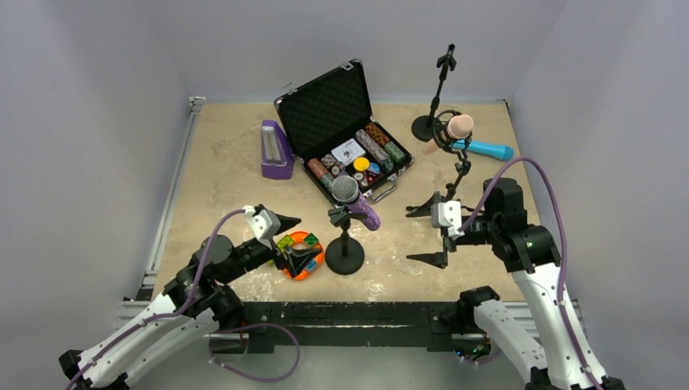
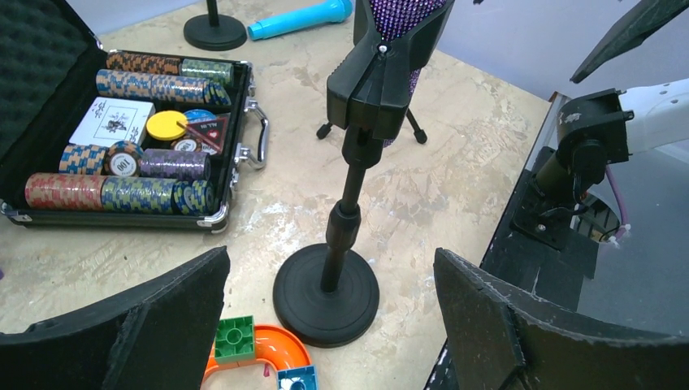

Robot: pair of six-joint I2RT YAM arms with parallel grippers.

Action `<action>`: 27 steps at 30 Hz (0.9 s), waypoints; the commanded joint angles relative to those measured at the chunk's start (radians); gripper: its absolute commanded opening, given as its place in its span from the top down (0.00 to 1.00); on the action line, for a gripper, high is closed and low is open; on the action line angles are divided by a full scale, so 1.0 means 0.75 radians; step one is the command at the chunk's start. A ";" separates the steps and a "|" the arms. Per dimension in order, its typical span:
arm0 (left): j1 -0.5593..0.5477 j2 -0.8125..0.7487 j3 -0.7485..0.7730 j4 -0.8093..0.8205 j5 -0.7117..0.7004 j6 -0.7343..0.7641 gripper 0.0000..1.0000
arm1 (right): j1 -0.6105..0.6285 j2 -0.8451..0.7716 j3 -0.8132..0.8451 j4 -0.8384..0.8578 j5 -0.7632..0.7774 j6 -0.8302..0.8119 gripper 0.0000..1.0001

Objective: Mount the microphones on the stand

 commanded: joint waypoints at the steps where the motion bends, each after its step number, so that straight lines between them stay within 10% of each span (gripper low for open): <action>1: 0.001 -0.009 -0.025 0.068 -0.021 -0.069 0.01 | -0.051 -0.047 -0.084 0.012 -0.084 -0.011 0.07; 27: 0.000 -0.015 -0.100 0.103 0.005 -0.117 0.01 | -0.159 -0.111 -0.336 0.209 -0.118 0.079 0.06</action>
